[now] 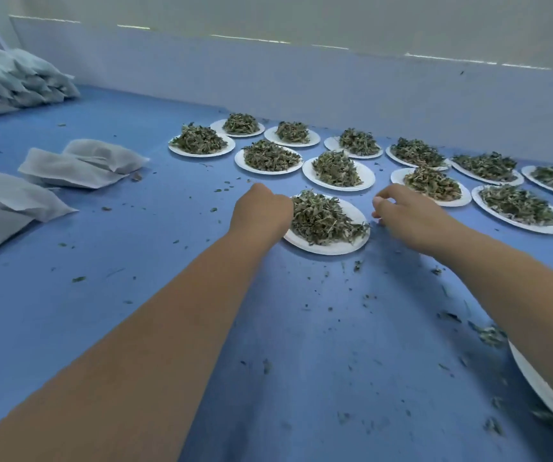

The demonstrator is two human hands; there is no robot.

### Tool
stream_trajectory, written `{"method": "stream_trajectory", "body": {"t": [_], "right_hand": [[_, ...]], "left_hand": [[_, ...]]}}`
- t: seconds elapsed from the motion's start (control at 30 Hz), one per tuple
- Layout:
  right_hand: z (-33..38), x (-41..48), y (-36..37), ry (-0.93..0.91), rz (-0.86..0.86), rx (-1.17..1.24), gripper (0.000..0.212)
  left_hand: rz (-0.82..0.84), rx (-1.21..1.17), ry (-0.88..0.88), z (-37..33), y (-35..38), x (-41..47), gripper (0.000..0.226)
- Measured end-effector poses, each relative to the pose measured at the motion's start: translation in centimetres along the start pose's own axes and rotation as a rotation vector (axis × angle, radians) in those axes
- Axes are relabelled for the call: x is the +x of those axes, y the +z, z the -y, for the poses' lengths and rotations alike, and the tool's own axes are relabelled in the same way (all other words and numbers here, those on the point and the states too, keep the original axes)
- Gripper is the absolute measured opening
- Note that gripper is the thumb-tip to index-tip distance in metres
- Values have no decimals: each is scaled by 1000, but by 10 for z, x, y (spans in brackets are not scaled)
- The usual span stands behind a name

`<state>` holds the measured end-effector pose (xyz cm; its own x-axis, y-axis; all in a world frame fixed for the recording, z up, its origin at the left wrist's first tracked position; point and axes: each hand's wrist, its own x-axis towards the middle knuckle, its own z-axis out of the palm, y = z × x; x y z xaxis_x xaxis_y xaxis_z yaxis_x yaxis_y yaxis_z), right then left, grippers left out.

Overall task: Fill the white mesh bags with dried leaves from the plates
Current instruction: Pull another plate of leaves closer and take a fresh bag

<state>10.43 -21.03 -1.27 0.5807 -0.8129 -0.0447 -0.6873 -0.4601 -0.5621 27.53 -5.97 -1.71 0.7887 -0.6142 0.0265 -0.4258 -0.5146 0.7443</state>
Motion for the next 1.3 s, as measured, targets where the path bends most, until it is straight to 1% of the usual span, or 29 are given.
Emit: {"method": "stream_trajectory", "body": {"t": [0.03, 0.1, 0.17, 0.23, 0.27, 0.3, 0.33, 0.4, 0.47, 0.57, 0.67, 0.77, 0.83, 0.9, 0.93, 0.97, 1.0, 1.03, 1.1, 1.17, 1.2, 1.3], "right_hand": [[2, 1, 2, 7, 14, 3, 35], [8, 1, 6, 18, 58, 14, 44], [10, -3, 8, 35, 64, 79, 50], [8, -12, -2, 49, 21, 161, 52], [5, -18, -11, 43, -13, 161, 51], [1, -27, -23, 31, -49, 143, 51], [-5, -38, -36, 20, -82, 120, 50], [-22, -70, -63, 3, -129, 42, 46], [-44, -111, -86, 14, -173, -66, 45], [-79, -174, -112, 84, -234, -173, 44], [-107, -221, -127, 160, -219, -282, 46], [-131, -245, -129, 204, -182, -349, 47], [-140, -252, -126, 235, -178, -346, 47], [-150, -256, -122, 253, -139, -321, 48], [-154, -258, -120, 253, -115, -308, 51], [-159, -260, -119, 242, -99, -281, 55], [-164, -263, -118, 226, -90, -225, 62], [-167, -267, -117, 207, -74, -144, 72], [-170, -276, -112, 165, -19, 13, 97], [-173, -279, -104, 120, 18, 60, 112], [-175, -278, -101, 101, 13, 54, 114], [-180, -271, -95, 77, -58, 47, 110]], "left_hand": [[18, 15, -12, -5, 2, -1, 20], [39, 24, -24, -9, 5, 1, 36], [38, 84, -1, -7, 11, 3, 38], [19, 88, -1, -16, 11, -2, 37], [58, 72, 20, -22, 10, -7, 36], [78, -29, 31, -31, 10, -16, 36], [38, -75, 78, -41, 10, -26, 35], [51, -132, 159, -62, 15, -49, 29], [132, -166, 219, -83, 27, -80, 19], [241, -200, 282, -110, 50, -130, 22], [337, -100, 364, -121, 76, -169, 21], [378, -26, 410, -125, 97, -197, 19], [370, 69, 434, -123, 106, -207, 14], [324, 159, 470, -120, 112, -214, 8], [303, 171, 484, -117, 114, -216, 11], [289, 157, 490, -114, 116, -217, 22], [289, 103, 471, -111, 118, -218, 35], [298, 4, 424, -109, 120, -220, 44], [312, -238, 312, -111, 127, -224, 47], [309, -378, 229, -119, 138, -229, 43], [288, -399, 204, -122, 144, -231, 41], [218, -405, 175, -130, 157, -236, 35]]}}
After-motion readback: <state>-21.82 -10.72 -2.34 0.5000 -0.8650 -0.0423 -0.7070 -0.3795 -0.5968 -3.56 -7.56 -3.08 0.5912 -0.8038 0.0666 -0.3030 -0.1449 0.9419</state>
